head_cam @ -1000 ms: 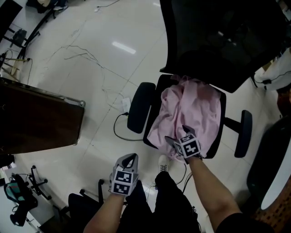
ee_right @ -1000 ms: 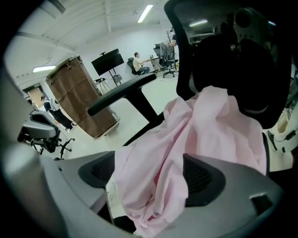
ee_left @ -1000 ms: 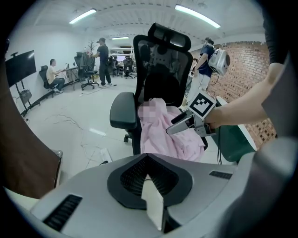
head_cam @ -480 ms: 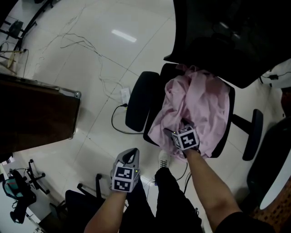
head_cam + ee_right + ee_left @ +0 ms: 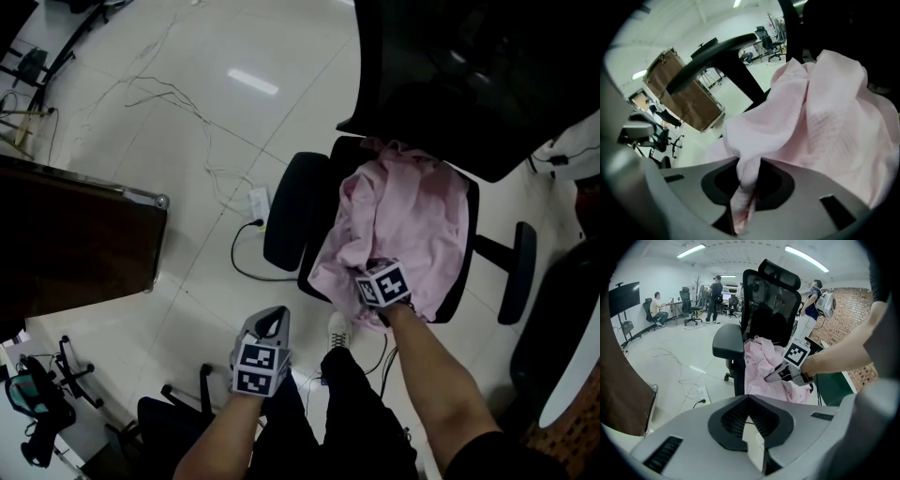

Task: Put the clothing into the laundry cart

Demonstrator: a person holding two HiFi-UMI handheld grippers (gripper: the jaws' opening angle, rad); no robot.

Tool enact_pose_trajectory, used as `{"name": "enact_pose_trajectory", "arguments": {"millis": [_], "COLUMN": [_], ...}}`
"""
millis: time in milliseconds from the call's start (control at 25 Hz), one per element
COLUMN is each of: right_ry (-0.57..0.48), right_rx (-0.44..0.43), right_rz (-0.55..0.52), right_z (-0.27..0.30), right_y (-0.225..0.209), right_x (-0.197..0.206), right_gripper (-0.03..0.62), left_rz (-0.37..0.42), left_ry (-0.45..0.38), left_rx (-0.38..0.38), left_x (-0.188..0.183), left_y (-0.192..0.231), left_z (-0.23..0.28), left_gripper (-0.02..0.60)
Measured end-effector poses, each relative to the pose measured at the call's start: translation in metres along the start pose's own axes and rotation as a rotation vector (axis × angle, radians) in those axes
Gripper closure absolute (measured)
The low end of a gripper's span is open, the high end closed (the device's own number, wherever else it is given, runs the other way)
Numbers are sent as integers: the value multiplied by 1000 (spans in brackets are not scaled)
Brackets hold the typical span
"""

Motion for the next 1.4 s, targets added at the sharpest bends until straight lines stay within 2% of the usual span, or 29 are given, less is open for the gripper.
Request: {"name": "enact_pose_trajectory", "arguments": {"millis": [120,280,400,480,640,760,960,1080,1280,1400], "right_ry": [-114,-321,-479,-587,-783,-857,-872,-960,-1081,-1126], "right_rx": [-91,-181,-183,-194,-186,-111,-77,-88,-121,-70], "right_rz": [123,268,311,375,498,506,604,614,615,444], "right_z": [-35,-105,-170,-215,-301,-364,-431,-483,-557,-594], "right_y": [11,24,23,19,10,13,24,33,67,94], "right_x": [-18,-47,-77,-93,-106,-111,-119,-139,-182,-212], "right_gripper": [522,525,526,527,528,528,528,530,531,531], "left_rz": [20,58,102,146,223,252,282,313,350,390], "left_ry": [-26,-73,-122,-152,-202,-242,-303,-348,-466,-528], "left_rx": [9,16,23,30,40,38,24,13,7,3], "left_x": [-14,-36,-62,-80,-109,-124,-138,-149,-195,-228], "left_y": [-1,-6,-11,-16,-30,-35,-36,-34,-31,-37], "left_z": [-9,-39,-66,-85,-124,-157,-220,-252,-307,-337], "left_gripper": [581,581,581,581,581,581,581,581,581,581]}}
Point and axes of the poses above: the fingertips, and each gripper's own axes: z forward along the fingers, y to its left, x out of its underside, the point moved 3 cm from there along -z, backward along the fingers, and after that the axes turned 11 degrees about x, right-handed, at the moved point
